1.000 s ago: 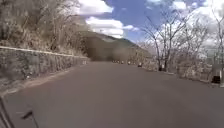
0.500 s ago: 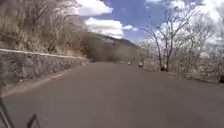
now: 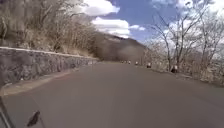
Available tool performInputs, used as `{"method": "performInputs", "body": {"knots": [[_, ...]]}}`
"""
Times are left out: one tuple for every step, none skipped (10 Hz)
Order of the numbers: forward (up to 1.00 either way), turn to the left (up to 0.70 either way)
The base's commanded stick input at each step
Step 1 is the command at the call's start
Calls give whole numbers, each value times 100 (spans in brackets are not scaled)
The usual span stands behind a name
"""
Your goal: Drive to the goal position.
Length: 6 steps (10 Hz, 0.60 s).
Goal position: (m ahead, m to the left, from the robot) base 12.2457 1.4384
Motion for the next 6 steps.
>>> {"method": "performInputs", "body": {"knots": [[70, 0], [70, 0], [70, 0], [70, 0], [70, 0], [70, 0]]}}
